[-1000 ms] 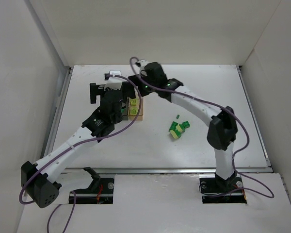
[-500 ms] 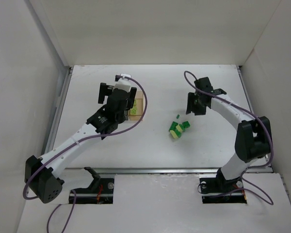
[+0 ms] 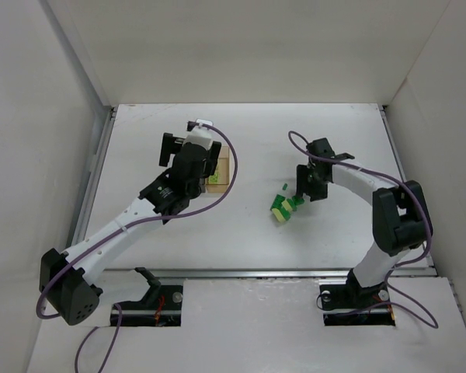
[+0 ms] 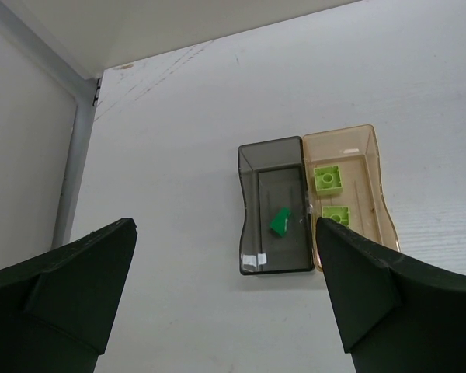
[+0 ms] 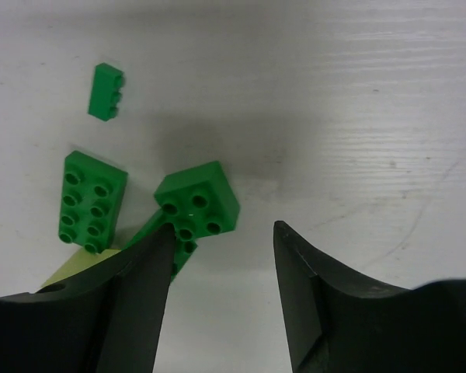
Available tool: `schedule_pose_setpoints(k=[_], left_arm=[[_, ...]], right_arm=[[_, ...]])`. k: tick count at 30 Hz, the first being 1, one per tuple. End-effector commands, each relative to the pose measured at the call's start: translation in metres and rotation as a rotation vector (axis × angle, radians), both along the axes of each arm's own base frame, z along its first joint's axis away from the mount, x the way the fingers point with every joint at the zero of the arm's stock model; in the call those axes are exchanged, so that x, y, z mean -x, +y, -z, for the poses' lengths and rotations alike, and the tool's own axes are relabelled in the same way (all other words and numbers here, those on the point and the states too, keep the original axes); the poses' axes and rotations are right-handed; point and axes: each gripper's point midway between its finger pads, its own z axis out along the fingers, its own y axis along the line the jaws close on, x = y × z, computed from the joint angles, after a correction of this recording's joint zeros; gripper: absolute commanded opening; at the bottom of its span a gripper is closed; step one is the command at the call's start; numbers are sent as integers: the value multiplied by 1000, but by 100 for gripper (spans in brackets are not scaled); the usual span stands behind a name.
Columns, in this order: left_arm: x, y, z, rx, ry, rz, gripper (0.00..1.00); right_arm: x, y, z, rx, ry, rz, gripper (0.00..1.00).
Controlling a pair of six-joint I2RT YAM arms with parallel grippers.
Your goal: Sort the legos into containers by color
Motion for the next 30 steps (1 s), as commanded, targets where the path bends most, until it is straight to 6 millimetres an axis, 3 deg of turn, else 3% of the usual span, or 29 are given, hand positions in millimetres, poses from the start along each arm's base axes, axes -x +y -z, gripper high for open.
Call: schedule_pose_setpoints(k=[1,6,9,11,16,19,22,23,25,27,30], left_arm=[[-1,-3,-28,49,-57,9,100],[-2,-4,-29,46,-64,11,100],[-1,-3,-25,40,-57,11,100],[0,-2,-28,46,-64,11,100],[0,-2,-26,36,-62,13,100],[0,-2,-22,30,-55,13,100],[0,-2,-22,30,-55,13,100],[0,-2,-22,30,-55,13,100],[0,0,-22,28,-57,5,100],[0,0,-22,28,-57,5,100],[2,13,-23,58,-86,-80,100]], right_arm=[[-9,25,-1,-21,-47,-62,60],[-11,44,-5,11,-79,-103,61],[-11,35,0,56,-69,-76,65],[-9,28,13,97,-34,-58,65],[-12,14,24,167,-20,-19,62],[-23,20,21,148,-37,-12,60],[-31,29,16,110,-62,-19,49],[-33,30,13,108,-67,-19,30],[-35,30,7,116,-67,-38,6],[-41,32,-9,108,-96,-46,0],[-71,46,-76,85,-288,-58,0]])
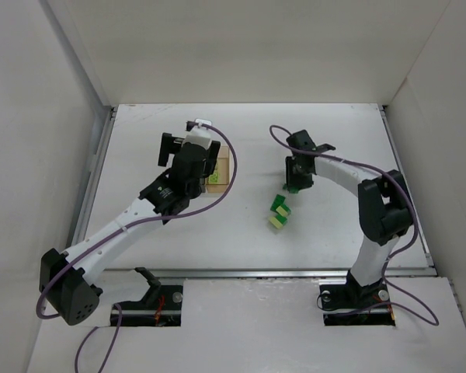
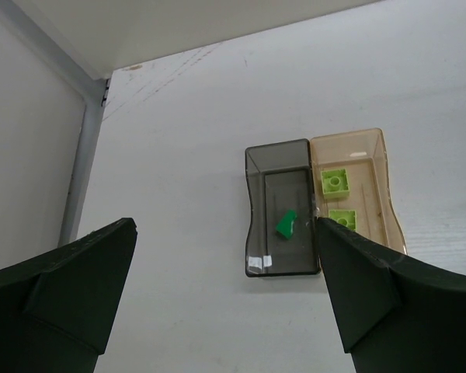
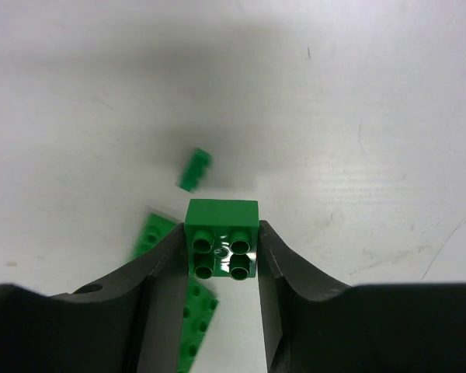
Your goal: Sort the legos into containers by color
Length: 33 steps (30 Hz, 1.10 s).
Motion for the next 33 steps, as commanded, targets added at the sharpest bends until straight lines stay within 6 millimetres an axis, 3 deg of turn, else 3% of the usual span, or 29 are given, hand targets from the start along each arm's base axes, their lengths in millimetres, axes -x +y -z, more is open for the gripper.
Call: schedule_pose_setpoints(k=[1,2,3,5,6,7,8,9,11,12,13,14,16,18,19,23,24,26,31,33], left_arm=[[2,16,-18,78,-98,-112,100],[4,24,-20,90,-121,-158,100],[8,43,-23,81,-150,-251,100],[11,56,-20,80,-174,-320,100],[13,60,-24,81,-188,-338,100],[15,64,-19,52,-179,-350,100],[15,65,-20,50,-180,-360,100],[18,70,-23,43,-186,-375,100],[23,82,-29,21,-201,-428,100],[26,86,-30,19,-211,-442,100],[30,90,-37,32,-230,-452,100],[31,94,-36,35,-233,-461,100],[36,99,-35,37,-238,-475,100],[37,99,-28,37,-226,-477,100],[36,99,-28,47,-229,-478,100],[36,98,-28,39,-224,-467,100],[35,96,-28,41,-223,-456,100],[34,96,-29,48,-228,-457,100],[32,92,-23,34,-207,-438,100],[31,94,-25,45,-209,-440,100]], right_arm=[[-52,26,-107,-68,-316,-30,0],[-63,40,-139,-114,-424,-50,0],[-69,55,-158,-155,-486,-72,0],[-72,104,-194,-278,-582,-173,0],[-80,132,-196,-332,-610,-208,0],[-69,171,-195,-382,-595,-293,0],[-74,201,-228,-445,-648,-341,0],[-76,227,-186,-422,-542,-383,0],[-65,276,-183,-495,-486,-493,0],[-69,295,-211,-551,-529,-528,0],[-75,309,-189,-572,-492,-542,0],[-68,324,-190,-626,-473,-573,0],[-74,340,-186,-703,-473,-561,0],[-70,349,-171,-743,-430,-574,0],[-70,353,-153,-749,-394,-573,0],[-66,361,-142,-752,-356,-575,5],[-65,360,-136,-746,-345,-573,13],[-60,358,-129,-725,-334,-563,21],[-55,355,-132,-727,-328,-566,74],[-53,353,-147,-730,-350,-579,85]])
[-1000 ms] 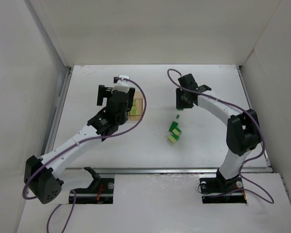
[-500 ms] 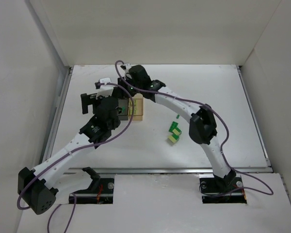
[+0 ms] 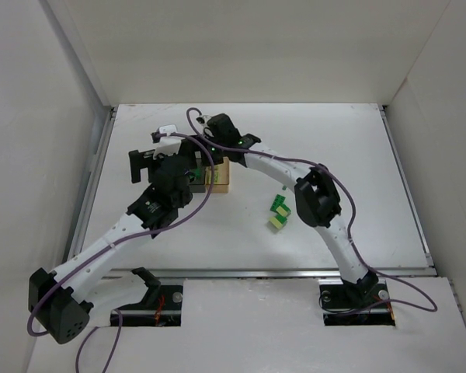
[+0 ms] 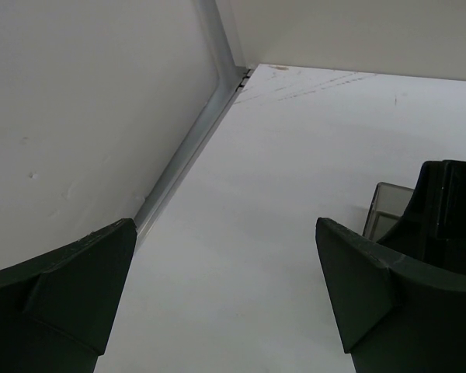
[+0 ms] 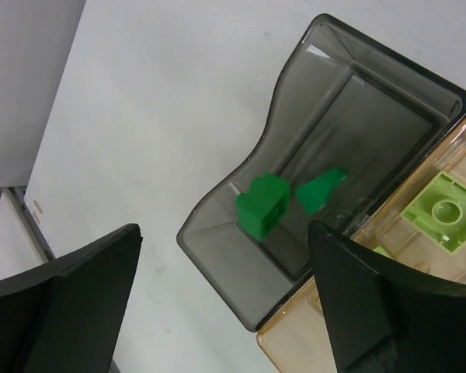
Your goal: Sort the legos into containers by color
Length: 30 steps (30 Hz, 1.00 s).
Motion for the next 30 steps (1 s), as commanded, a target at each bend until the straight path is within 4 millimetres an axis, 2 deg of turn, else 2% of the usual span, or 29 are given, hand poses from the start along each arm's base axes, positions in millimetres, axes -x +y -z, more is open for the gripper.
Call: schedule_pose_setpoints(k=[1,3,4,5,6,7,8,9,10,11,12,13,14,15,16,17,21,23,26,27,30], left_arm=[[-2,1,0,23,-16,-10,100],[-3,-1,-3,25,-16,-1,100],[-5,-2,-3,24,-14,-1,100],[-8,-5,-1,20,-5,11,100],[-8,-6,-4,25,-12,12,100],[-11,-9,-6,18,-7,23,100],[-13,-10,-9,20,-10,23,100],[-12,-10,-9,12,-5,24,100],[-14,-12,-6,8,3,32,100],[-15,-12,-10,13,-4,33,100],[-17,-15,-7,9,4,44,100],[-17,-15,-7,9,4,45,100],[-18,-17,-7,11,5,54,100],[-20,-20,-3,6,16,69,100],[-21,-23,-3,17,12,78,100],[-22,-24,1,14,21,90,100],[-24,-32,12,2,66,142,100],[-24,-34,16,-1,76,154,100],[-21,-34,14,10,67,170,100],[-21,-33,18,4,75,169,100],[-17,-31,18,14,70,168,100]], right_arm=[[8,5,-74,-100,-107,-37,95],[3,-3,-88,-110,-126,-17,97],[8,-8,-104,-121,-139,-17,97],[1,-19,-114,-122,-149,9,97],[-9,-35,-118,-108,-153,54,97],[-20,-65,-131,-71,-170,144,97],[-23,-86,-122,-27,-144,206,97],[-30,-106,-136,-12,-159,275,97],[-29,-131,-117,52,-117,345,95],[-22,-160,-129,68,-92,436,93],[-22,-185,-122,110,-73,520,86],[-30,-223,-113,174,-79,664,86],[-17,-249,-76,259,-20,727,83],[-10,-266,-78,243,0,805,82],[-7,-282,-64,264,31,855,82],[5,-293,-37,300,81,874,82],[10,-306,-6,323,149,970,73],[10,-311,18,374,195,982,71],[6,-311,36,404,230,979,70],[6,-311,36,404,230,979,68],[4,-314,58,428,274,977,63]])
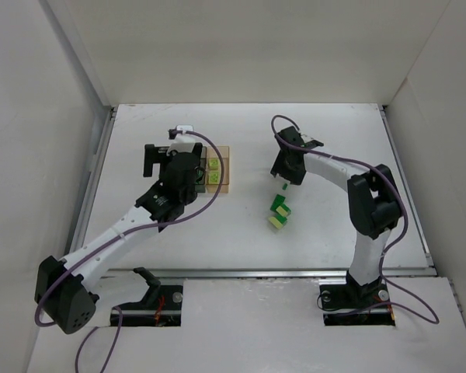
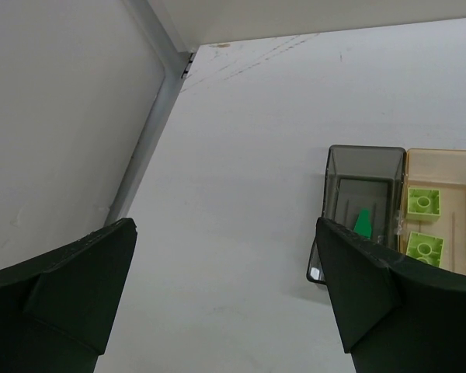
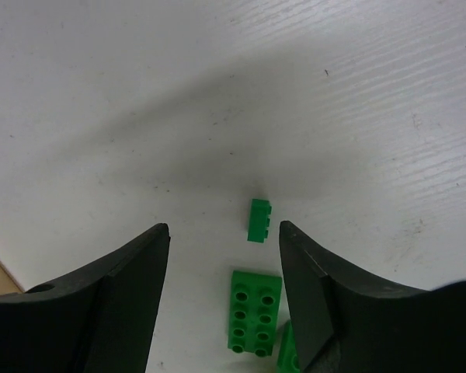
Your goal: Sort the legos into containers by color
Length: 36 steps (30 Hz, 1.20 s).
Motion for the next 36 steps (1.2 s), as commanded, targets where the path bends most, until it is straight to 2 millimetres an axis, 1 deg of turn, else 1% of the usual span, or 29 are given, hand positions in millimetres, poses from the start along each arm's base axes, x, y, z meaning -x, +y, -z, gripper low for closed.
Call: schedule_pose_setpoints(k=[1,2,3,4,5,8,9,10,11,12,13,14,15,16,17,18,19,20,23,24,25,28,29,31,32,33,34,35,36], left_arm=[[5,4,-12,51,-45,0,100],[6,4,-8,44,-37,0,100],[6,4,-8,44,-37,0,100],[6,4,-8,44,-37,0,100],[6,4,-8,53,-40,-2,100],[5,3,-11,57,-52,0,100],[5,3,-11,57,-52,0,100],[5,3,-11,57,-52,0,100],[5,3,-11,48,-49,1,100],[5,3,-11,48,-49,1,100],[5,5,-11,46,-51,-7,100],[4,4,-9,40,-44,-7,100],[4,4,-13,36,-47,-6,100],[1,3,-11,24,-41,-4,100],[1,4,-15,29,-51,-13,100],[-1,2,-14,29,-51,-13,100],[-1,2,-18,35,-58,-13,100],[-2,1,-20,34,-65,-12,100],[-2,1,-22,33,-71,-11,100],[-2,1,-22,33,-71,-11,100],[-3,0,-18,30,-60,-12,100],[-3,1,-18,19,-55,-11,100],[-3,1,-18,19,-55,-10,100],[-1,3,-20,23,-64,-20,100],[-1,3,-20,23,-64,-20,100],[0,4,-23,29,-71,-20,100],[1,6,-23,27,-72,-28,100],[1,7,-25,23,-79,-36,100],[1,7,-23,15,-77,-35,100]], right_arm=[[-12,-3,-8,-19,-34,43,63],[-12,-3,-3,-19,-24,54,63],[-7,-5,1,-10,-6,54,62],[-7,-5,1,-16,-7,64,62],[-4,-6,5,-11,3,64,61],[2,-9,12,-2,22,65,61],[6,-9,15,-4,35,61,61],[5,-13,19,0,44,70,61],[9,-17,24,-1,61,76,61],[14,-17,30,-9,76,70,61],[15,-17,33,-10,76,70,60],[11,-18,32,-23,70,76,58],[14,-20,35,-19,80,76,56],[16,-19,40,-15,95,62,56],[18,-20,44,-4,105,47,51],[16,-18,43,-10,99,31,48],[18,-17,48,-9,113,19,43],[16,-16,47,-13,104,19,27],[18,-11,47,-38,118,-3,0],[16,-10,44,-42,110,-4,0],[16,-10,44,-42,110,-4,0],[2,-2,14,-48,22,-49,0],[-10,8,-7,-64,-33,-73,0],[-28,30,-44,-80,-145,-157,0],[-29,59,-61,-107,-197,-242,0],[-48,91,-95,-163,-315,-314,0],[-50,116,-109,-182,-364,-411,0],[-36,159,-121,-255,-385,-537,0],[-38,188,-147,-315,-448,-611,0]])
